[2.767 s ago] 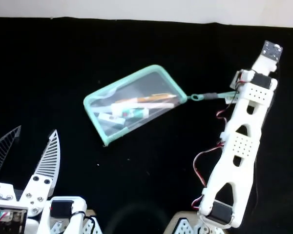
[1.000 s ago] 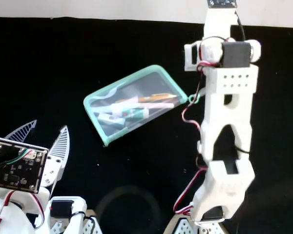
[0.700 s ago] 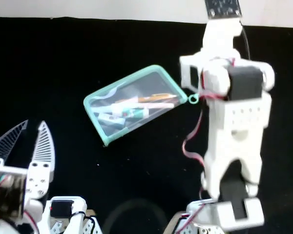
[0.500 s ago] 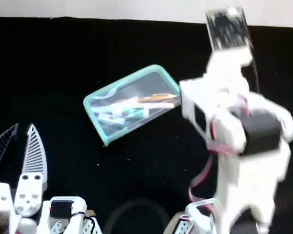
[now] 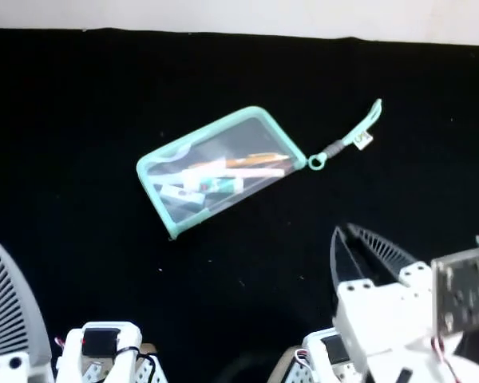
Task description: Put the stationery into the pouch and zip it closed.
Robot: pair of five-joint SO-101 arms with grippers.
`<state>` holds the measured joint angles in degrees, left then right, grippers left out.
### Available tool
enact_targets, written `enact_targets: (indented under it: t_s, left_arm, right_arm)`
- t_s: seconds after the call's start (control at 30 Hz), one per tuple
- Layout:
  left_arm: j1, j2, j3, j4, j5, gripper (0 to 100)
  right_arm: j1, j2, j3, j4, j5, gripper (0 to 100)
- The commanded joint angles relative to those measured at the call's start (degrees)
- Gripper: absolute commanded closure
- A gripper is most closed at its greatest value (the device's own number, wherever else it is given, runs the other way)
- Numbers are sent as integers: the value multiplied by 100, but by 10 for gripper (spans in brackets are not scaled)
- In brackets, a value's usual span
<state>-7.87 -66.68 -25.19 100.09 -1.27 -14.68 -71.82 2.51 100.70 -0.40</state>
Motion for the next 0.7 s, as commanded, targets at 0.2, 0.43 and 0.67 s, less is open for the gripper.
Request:
enact_targets:
  t_s: [0.2,0.43,0.67]
  left_arm:
    - [-101,-1077,-48,53,18,993]
    - [-92,-1473,-40,44,18,993]
    - [-75,-1481,347,70,18,993]
  right_arm:
    - [1147,-1288,708,-92,-35,993]
    - [1842,-2668,2105,-1578,-35,993]
    - [1851,-3257,3811,-2536,-35,993]
